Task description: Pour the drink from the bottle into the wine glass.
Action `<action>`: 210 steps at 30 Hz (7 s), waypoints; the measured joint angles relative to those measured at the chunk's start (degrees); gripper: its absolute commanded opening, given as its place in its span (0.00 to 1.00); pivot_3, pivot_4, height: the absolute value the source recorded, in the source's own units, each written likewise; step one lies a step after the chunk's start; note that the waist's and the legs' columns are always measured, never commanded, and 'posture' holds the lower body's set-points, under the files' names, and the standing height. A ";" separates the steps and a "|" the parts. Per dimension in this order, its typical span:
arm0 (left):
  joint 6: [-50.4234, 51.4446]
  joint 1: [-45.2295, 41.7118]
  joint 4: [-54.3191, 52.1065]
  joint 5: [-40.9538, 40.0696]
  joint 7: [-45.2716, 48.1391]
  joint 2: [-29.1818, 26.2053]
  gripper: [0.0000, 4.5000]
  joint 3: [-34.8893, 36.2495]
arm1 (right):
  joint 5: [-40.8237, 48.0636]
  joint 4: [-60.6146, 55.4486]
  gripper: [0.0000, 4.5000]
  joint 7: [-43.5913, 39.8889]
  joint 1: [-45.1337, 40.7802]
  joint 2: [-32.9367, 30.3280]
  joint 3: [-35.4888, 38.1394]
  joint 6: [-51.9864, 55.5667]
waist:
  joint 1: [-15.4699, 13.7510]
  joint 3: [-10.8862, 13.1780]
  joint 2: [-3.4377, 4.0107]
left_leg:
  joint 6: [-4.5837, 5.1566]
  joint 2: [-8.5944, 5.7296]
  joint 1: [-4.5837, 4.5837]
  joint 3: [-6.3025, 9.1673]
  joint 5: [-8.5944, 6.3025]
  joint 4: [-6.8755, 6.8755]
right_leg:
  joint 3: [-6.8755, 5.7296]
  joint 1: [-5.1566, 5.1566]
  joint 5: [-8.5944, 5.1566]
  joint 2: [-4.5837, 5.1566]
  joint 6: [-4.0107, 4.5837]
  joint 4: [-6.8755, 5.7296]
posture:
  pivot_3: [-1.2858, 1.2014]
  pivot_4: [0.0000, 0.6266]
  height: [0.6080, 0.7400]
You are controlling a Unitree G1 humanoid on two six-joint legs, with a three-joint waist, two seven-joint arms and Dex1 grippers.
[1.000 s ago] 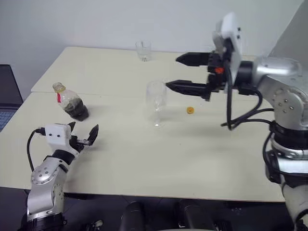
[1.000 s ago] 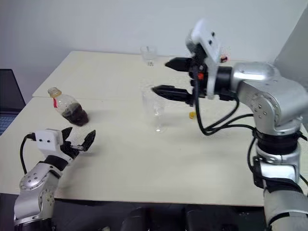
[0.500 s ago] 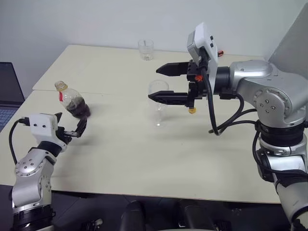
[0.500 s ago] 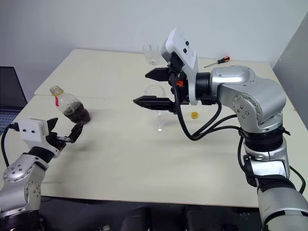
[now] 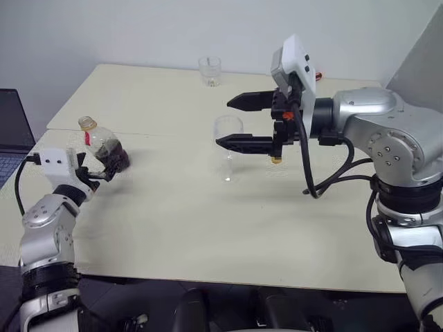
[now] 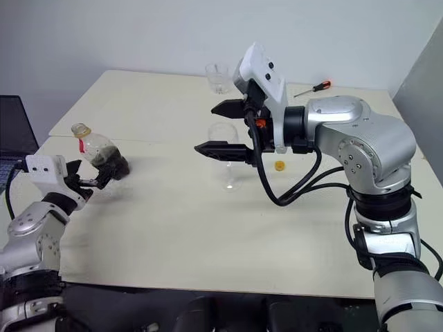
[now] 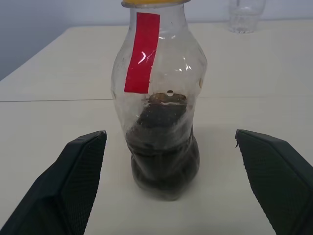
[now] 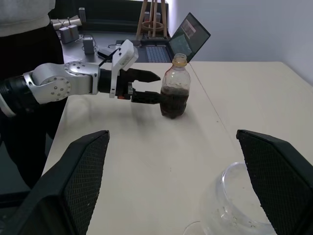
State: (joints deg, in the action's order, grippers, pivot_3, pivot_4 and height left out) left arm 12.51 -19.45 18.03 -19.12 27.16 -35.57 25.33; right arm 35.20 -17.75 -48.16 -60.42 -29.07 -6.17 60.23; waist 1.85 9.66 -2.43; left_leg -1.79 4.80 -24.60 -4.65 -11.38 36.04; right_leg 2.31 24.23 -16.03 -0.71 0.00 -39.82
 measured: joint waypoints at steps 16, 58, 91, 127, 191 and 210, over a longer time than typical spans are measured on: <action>-17.17 -20.07 37.49 6.40 2.89 -1.65 1.00 -4.84 | 0.24 -0.28 0.99 3.27 -0.02 0.02 -0.20 1.99 | -0.06 0.01 -0.02 | 0.00 -0.05 -0.14 -0.09 0.00 0.02 | -0.17 0.15 0.01 -0.07 -0.01 -0.04 | 0.52 0.24 1.00; -32.58 -46.14 44.53 20.91 10.49 4.56 0.28 -23.01 | 0.04 -17.44 1.00 14.00 25.98 -5.99 12.55 -2.61 | -1.04 0.09 -0.18 | -0.01 -0.19 -0.25 -0.10 0.01 0.09 | -0.11 0.14 0.03 -0.13 -0.21 0.05 | 0.52 0.24 1.00; -58.21 -55.82 52.03 55.37 -10.34 1.41 0.28 -48.74 | 0.35 -26.86 1.00 23.46 42.08 0.06 8.79 -12.61 | -0.13 0.10 -0.18 | -0.02 -0.21 -0.20 -0.09 0.01 0.18 | -0.07 0.13 -0.08 -0.15 -0.42 -0.10 | 0.52 0.24 1.00; -59.43 -63.09 54.55 66.61 -22.06 1.19 0.28 -57.74 | 1.46 -25.19 1.00 26.85 41.23 -0.07 8.22 -9.26 | -0.14 0.09 -0.18 | -0.01 -0.21 -0.22 -0.10 0.01 0.67 | -0.05 0.00 0.06 -0.13 -0.33 -0.25 | 0.52 0.24 1.00; -17.58 -30.50 38.59 8.73 0.38 10.58 0.28 -9.43 | 3.71 -7.83 1.00 22.98 12.27 4.88 -2.88 -0.82 | -0.11 0.07 -0.20 | -0.01 -0.14 -0.21 -0.04 0.01 1.00 | -0.08 0.00 0.15 -0.11 -0.40 -0.64 | 0.52 0.24 1.00; -13.50 -20.03 27.08 6.59 -5.24 13.72 1.00 -9.23 | 1.81 -8.78 1.00 18.03 12.21 4.31 -7.45 0.99 | -0.05 0.03 -0.20 | 0.00 -0.14 -0.18 -0.02 0.01 0.97 | -0.08 -0.01 0.15 -0.12 -0.40 -0.67 | 0.52 0.24 1.00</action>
State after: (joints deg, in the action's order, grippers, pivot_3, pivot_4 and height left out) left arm -0.98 -39.48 45.10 -12.54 21.92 -21.84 16.11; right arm 37.01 -26.54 -30.13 -48.21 -24.77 -13.62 61.21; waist 1.80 9.69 -2.63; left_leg -1.79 4.66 -24.78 -4.67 -11.38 37.02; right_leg 2.23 24.22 -15.88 -0.82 -0.40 -40.49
